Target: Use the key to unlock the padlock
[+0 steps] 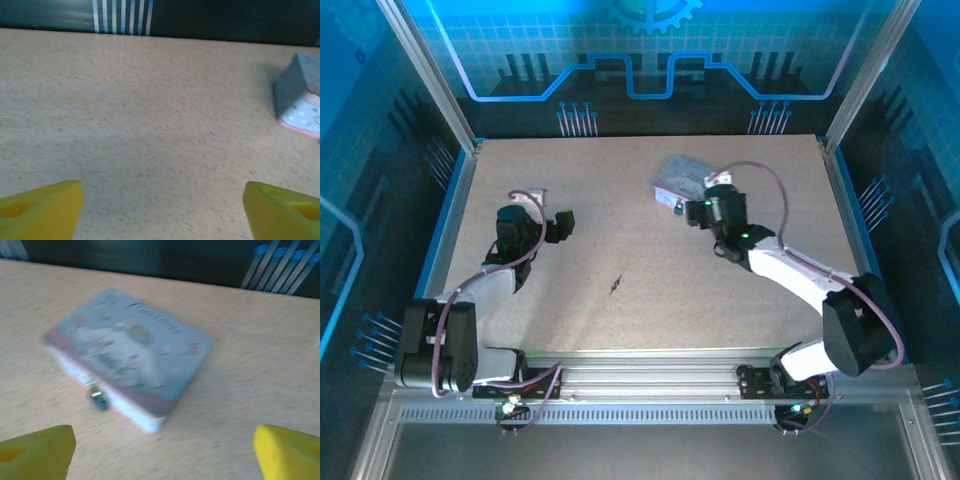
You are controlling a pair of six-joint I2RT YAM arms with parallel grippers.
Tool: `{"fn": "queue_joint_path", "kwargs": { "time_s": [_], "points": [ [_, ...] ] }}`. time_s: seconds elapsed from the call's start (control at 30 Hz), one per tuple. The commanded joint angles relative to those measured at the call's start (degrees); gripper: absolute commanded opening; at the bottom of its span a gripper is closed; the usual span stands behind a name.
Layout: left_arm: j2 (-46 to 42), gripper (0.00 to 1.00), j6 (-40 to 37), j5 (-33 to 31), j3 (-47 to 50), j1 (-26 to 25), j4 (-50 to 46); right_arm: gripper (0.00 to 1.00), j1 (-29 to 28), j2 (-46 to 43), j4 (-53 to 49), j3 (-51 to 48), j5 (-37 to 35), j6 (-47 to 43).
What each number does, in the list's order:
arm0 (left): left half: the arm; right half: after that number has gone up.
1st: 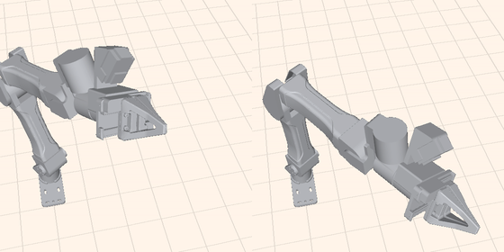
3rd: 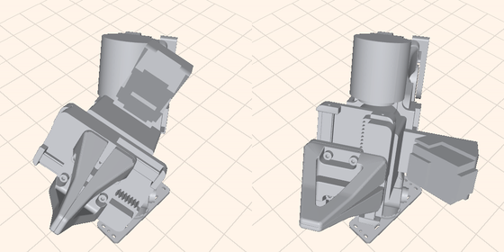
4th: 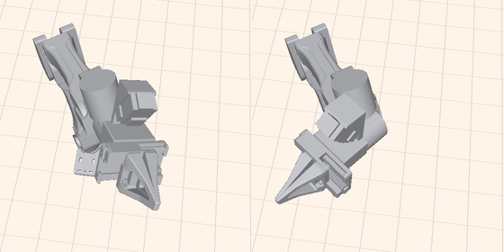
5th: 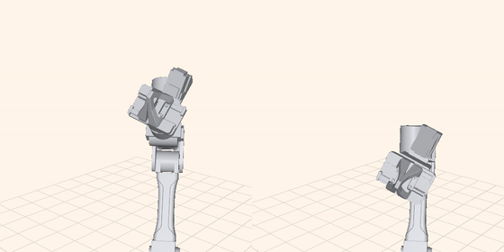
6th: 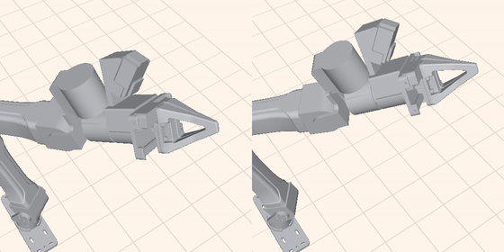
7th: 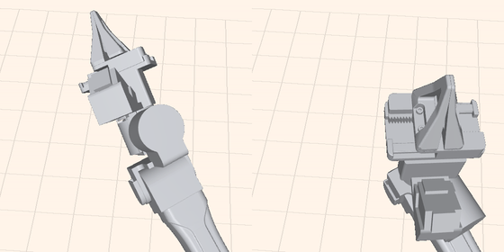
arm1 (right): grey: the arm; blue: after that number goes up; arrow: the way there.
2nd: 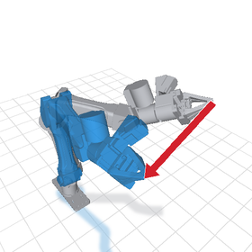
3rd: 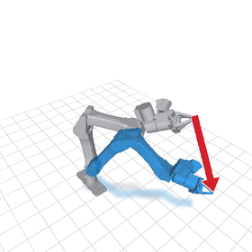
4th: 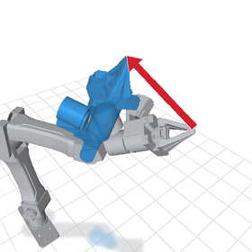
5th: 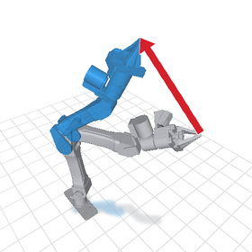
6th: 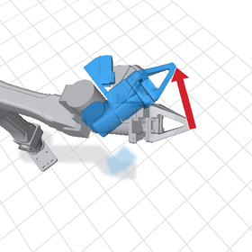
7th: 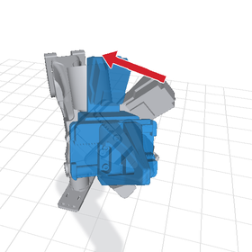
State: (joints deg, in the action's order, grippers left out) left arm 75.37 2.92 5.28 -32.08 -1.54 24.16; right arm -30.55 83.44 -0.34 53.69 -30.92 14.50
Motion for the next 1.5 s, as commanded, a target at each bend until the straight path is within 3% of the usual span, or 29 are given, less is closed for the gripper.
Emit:
{"fn": "queue_joint_path", "kwargs": {
  "time_s": [0.0, 0.13, 0.3, 0.43, 0.53, 0.83, 1.0, 1.47],
  "points": [
    [-2.68, 0.77, 4.6, 4.9, -4.94, -1.25, -14.25, 0.91, -6.42, 5.99, -14.67, 5.99, -4.65, 10.49],
    [-6.41, 0.67, 7.79, 7.36, -6.94, -5.01, -25.18, 0.87, -10.82, 12.83, -23.62, 13.38, -1.53, 16.47],
    [-9.94, 0.58, 3.98, 0.02, -5.65, -18.0, -33.18, 0.77, -11.2, 13.29, -20.51, 11.16, 10.19, 19.46],
    [-7.3, 0.52, 3.45, -3.83, -6.63, -27.03, -39.11, 0.73, -10.2, 11.71, -19.62, 8.03, 14.26, 21.98],
    [-4.91, 0.43, 2.23, -7.97, -6.29, -32.08, -37.77, 0.73, -8.95, 10.17, -18.62, 5.06, 16.71, 23.13],
    [9.77, 0.4, 8.2, -7.75, -14.23, -32.63, -43.93, 0.74, -4.9, 2.45, -14.93, -6.21, 21.85, 25.26],
    [14.55, 0.31, 9.12, -7.29, -15.23, -32.6, -43.82, 0.74, -4.15, 0.2, -14.16, -9.78, 23.45, 25.93],
    [18.53, 0.23, 8.63, -7.86, -17.03, -32.62, -43.79, 0.74, -4.52, 1.98, -11.61, -9.92, 26.87, 27.24]
  ]
}}
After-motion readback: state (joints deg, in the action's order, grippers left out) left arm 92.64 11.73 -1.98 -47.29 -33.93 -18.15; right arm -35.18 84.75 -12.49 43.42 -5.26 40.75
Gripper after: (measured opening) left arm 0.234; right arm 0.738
